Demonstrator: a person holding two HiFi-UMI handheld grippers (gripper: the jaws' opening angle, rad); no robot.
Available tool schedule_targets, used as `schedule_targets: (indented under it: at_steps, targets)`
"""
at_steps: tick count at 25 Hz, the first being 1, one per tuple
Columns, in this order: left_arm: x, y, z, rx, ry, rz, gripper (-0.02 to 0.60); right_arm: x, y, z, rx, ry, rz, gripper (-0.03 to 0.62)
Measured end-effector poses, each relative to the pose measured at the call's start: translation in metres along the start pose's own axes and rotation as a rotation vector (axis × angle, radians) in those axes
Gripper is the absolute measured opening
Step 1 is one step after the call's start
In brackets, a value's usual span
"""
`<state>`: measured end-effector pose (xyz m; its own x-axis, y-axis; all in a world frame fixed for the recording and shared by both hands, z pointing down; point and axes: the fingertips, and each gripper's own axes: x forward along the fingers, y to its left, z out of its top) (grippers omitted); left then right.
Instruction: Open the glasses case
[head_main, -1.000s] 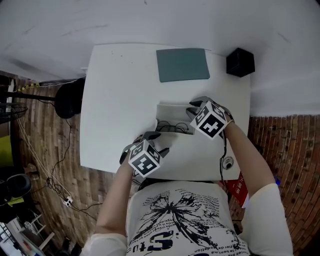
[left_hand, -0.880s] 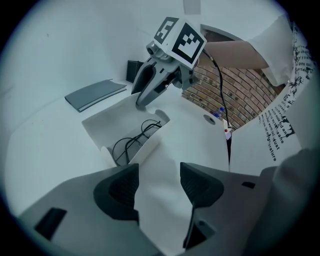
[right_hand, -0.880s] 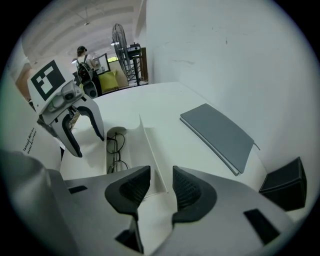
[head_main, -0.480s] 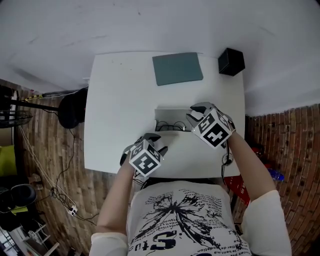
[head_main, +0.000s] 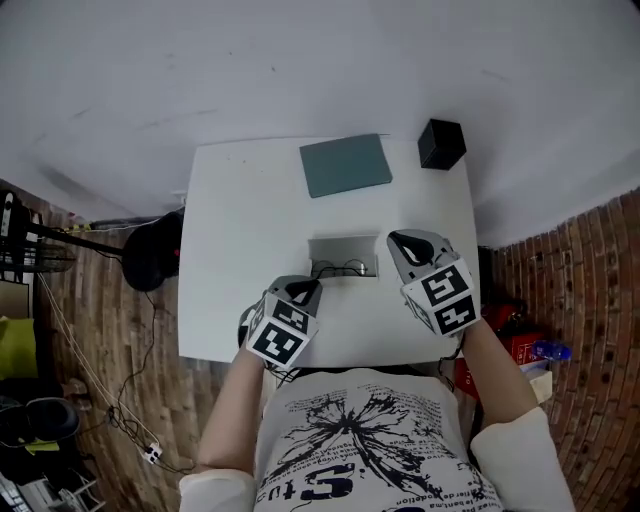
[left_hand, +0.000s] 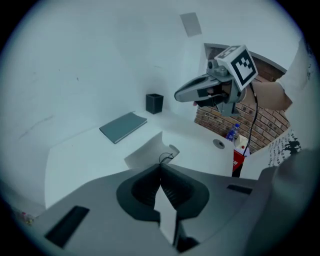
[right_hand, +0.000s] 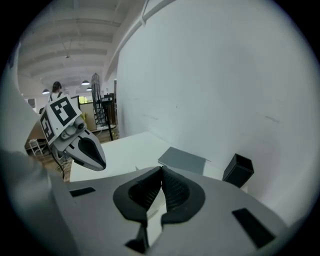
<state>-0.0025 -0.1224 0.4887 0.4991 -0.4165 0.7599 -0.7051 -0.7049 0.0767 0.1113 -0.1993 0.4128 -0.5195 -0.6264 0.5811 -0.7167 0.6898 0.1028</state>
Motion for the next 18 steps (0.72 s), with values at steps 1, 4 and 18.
schedule_targets:
  at_steps: [1, 4, 18]
  targets:
    - [-0.008, 0.001, 0.007, 0.004, -0.029, 0.015, 0.014, -0.009, 0.001, 0.005, 0.009, -0.030, -0.013, 0.015]
    - [-0.034, 0.008, 0.034, 0.023, -0.130, 0.064, 0.014, -0.033, 0.001, 0.023, 0.030, -0.131, -0.059, 0.015]
    - [-0.151, 0.033, 0.116, 0.037, -0.700, 0.262, 0.014, -0.101, 0.004, 0.062, 0.045, -0.467, -0.196, 0.014]
